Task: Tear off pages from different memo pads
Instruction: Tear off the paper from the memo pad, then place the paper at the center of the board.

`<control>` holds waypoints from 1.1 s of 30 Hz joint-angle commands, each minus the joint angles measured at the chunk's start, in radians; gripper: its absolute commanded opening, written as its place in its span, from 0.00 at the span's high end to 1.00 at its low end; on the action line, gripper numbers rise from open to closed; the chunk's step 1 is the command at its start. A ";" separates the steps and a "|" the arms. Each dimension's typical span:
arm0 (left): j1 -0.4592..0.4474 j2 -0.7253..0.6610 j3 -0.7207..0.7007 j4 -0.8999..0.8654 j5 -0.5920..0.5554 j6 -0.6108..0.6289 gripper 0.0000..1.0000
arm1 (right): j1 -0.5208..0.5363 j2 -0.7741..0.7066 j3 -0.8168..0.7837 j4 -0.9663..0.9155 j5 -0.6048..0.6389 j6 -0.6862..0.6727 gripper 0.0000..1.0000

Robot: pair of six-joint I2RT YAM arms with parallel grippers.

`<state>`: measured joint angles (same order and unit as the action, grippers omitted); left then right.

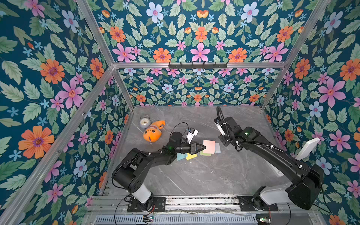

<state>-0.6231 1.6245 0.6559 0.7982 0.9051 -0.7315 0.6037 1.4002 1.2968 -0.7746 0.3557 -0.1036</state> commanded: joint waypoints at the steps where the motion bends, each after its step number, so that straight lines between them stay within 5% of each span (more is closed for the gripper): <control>1: -0.005 0.019 0.021 -0.006 -0.017 -0.012 1.00 | -0.070 0.034 0.002 -0.020 0.000 0.062 1.00; 10: -0.090 0.167 0.162 -0.101 -0.103 -0.035 1.00 | -0.298 0.384 0.155 -0.046 0.083 0.207 1.00; 27: -0.133 0.230 0.238 -0.161 -0.149 -0.021 1.00 | -0.378 0.780 0.396 -0.044 0.165 0.172 1.00; 29: -0.132 0.233 0.244 -0.160 -0.148 -0.022 1.00 | -0.381 0.794 0.401 -0.061 0.151 0.180 0.96; 33: -0.129 0.239 0.265 -0.160 -0.147 -0.021 1.00 | -0.384 0.759 0.386 -0.081 0.048 0.210 0.72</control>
<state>-0.7555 1.8603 0.9066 0.6273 0.7578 -0.7563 0.2192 2.1891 1.6878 -0.8185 0.4740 0.0757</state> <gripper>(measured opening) 0.049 0.263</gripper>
